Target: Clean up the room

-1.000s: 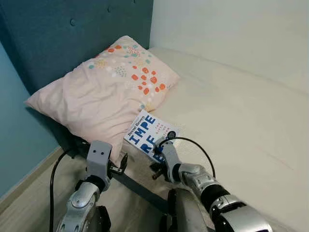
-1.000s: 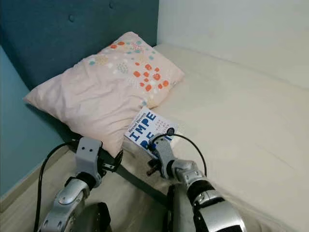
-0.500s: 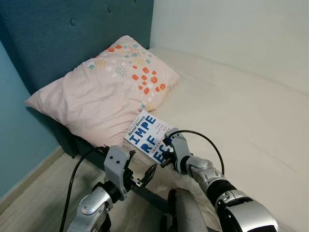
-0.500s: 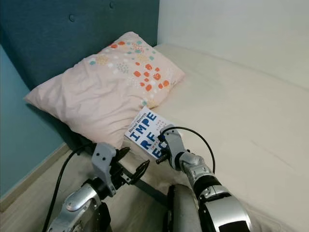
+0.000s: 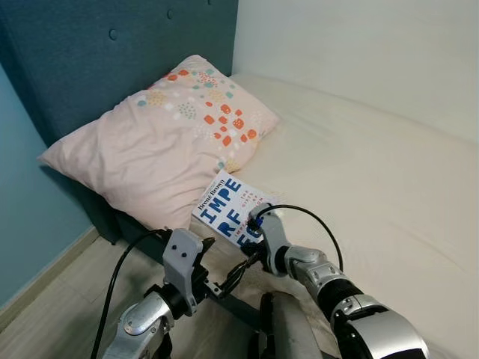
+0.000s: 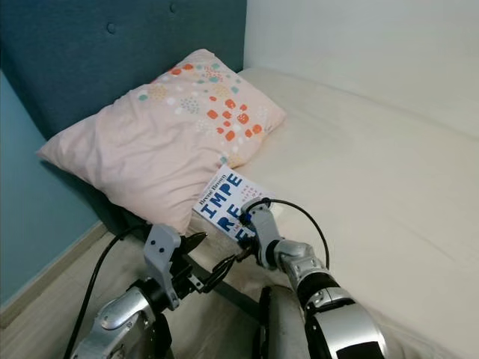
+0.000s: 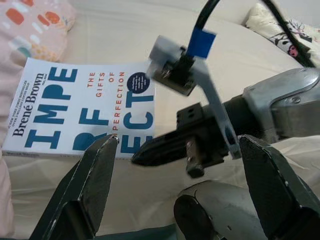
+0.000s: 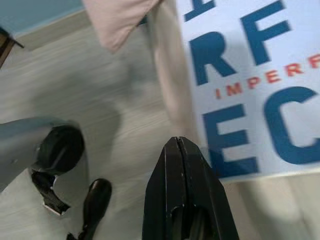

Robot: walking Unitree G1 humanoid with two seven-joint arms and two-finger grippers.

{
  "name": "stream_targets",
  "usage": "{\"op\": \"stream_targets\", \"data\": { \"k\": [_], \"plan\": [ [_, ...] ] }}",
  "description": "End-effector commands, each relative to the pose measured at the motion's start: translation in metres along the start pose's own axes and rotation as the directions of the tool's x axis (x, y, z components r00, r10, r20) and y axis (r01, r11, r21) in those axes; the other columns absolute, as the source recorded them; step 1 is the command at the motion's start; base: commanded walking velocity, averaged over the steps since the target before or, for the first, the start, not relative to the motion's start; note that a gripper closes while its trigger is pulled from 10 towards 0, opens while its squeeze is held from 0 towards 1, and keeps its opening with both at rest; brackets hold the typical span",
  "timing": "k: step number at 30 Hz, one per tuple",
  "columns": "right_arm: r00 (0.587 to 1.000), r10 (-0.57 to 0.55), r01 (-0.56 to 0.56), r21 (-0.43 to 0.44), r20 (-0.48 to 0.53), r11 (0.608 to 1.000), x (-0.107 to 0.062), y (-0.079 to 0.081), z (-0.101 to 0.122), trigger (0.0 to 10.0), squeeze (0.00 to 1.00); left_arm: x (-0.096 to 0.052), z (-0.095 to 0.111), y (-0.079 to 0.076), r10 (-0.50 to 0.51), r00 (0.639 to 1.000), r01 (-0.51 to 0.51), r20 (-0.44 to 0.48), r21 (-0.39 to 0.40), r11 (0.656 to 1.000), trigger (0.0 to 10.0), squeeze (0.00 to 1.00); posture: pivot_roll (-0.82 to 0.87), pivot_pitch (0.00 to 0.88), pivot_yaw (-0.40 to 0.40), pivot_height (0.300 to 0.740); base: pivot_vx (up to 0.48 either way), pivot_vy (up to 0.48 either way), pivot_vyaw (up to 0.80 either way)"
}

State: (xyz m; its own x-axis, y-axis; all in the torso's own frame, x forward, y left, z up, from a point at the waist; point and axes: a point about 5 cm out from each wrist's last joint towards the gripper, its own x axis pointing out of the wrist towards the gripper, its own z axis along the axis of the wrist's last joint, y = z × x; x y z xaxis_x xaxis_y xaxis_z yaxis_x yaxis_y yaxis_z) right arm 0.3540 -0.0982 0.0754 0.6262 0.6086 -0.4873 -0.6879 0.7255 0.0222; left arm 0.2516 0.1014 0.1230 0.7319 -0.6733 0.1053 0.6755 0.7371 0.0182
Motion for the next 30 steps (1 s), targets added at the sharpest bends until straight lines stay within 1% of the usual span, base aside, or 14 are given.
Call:
{"op": "stream_targets", "data": {
  "k": [1,5,10,11,13,15,17,20,22,26,30],
  "plan": [
    [0.998,-0.002,0.003,0.019,-0.058,1.0,0.0,0.003,-0.016,10.0,0.0,-0.004,-0.002,-0.006,-0.039,0.999,0.038,-0.02,-0.016,0.999,10.0,0.0,0.07,0.263,-0.107,0.552,0.0,0.0,0.0],
    [0.998,-0.027,0.028,0.021,-0.063,0.999,0.001,0.003,-0.016,10.0,0.0,-0.005,-0.001,-0.008,-0.052,0.998,0.052,-0.021,-0.013,0.999,10.0,0.0,0.07,0.273,-0.11,0.552,0.0,0.0,0.0],
    [0.993,-0.095,0.095,-0.006,-0.067,0.995,0.002,0.0,-0.013,10.0,0.0,-0.007,0.0,-0.009,-0.054,0.998,0.053,-0.026,-0.009,0.999,10.0,0.0,0.08,0.282,-0.113,0.552,0.0,0.0,0.0],
    [0.993,-0.095,0.095,-0.006,-0.067,0.995,0.002,0.0,-0.013,10.0,0.0,-0.007,0.0,-0.009,-0.054,0.998,0.053,-0.026,-0.009,0.999,10.0,0.0,0.08,0.282,-0.113,0.552,0.0,0.0,0.0],
    [0.988,-0.135,0.133,-0.027,-0.071,0.991,0.001,-0.003,-0.012,10.0,0.0,-0.008,0.0,-0.009,-0.05,0.998,0.05,-0.03,-0.007,0.999,10.0,0.0,0.08,0.285,-0.114,0.552,0.0,0.0,0.0],
    [0.988,-0.135,0.133,-0.027,-0.071,0.991,0.001,-0.003,-0.012,10.0,0.0,-0.008,0.0,-0.009,-0.05,0.998,0.05,-0.03,-0.007,0.999,10.0,0.0,0.08,0.285,-0.114,0.552,0.0,0.0,0.0],
    [0.984,-0.165,0.164,-0.031,-0.066,0.986,-0.001,-0.007,-0.011,10.0,0.0,-0.009,0.0,-0.008,-0.048,0.998,0.048,-0.034,-0.005,0.999,10.0,0.0,0.08,0.285,-0.114,0.552,0.0,0.0,0.0],
    [0.981,-0.183,0.181,-0.033,-0.061,0.983,-0.002,-0.009,-0.01,10.0,0.0,-0.009,0.0,-0.008,-0.047,0.998,0.047,-0.035,-0.005,0.999,10.0,0.0,0.08,0.286,-0.115,0.552,0.0,0.0,0.0],
    [0.973,-0.227,0.225,-0.033,-0.048,0.974,-0.005,-0.016,-0.008,10.0,0.0,-0.009,0.0,-0.007,-0.046,0.998,0.046,-0.035,-0.005,0.999,10.0,0.0,0.08,0.286,-0.113,0.552,0.0,0.0,0.0],
    [0.967,-0.254,0.253,-0.026,-0.035,0.967,-0.008,-0.021,-0.005,10.0,0.0,-0.009,0.001,-0.007,-0.046,0.998,0.046,-0.036,-0.005,0.999,10.0,0.0,0.08,0.282,-0.111,0.552,0.0,0.0,0.0],
    [0.966,-0.259,0.258,-0.026,-0.03,0.966,-0.008,-0.022,-0.003,10.0,0.0,-0.008,0.001,-0.006,-0.047,0.998,0.047,-0.037,-0.003,0.999,10.0,0.0,0.08,0.282,-0.11,0.552,0.0,0.0,0.0]
  ]
}}
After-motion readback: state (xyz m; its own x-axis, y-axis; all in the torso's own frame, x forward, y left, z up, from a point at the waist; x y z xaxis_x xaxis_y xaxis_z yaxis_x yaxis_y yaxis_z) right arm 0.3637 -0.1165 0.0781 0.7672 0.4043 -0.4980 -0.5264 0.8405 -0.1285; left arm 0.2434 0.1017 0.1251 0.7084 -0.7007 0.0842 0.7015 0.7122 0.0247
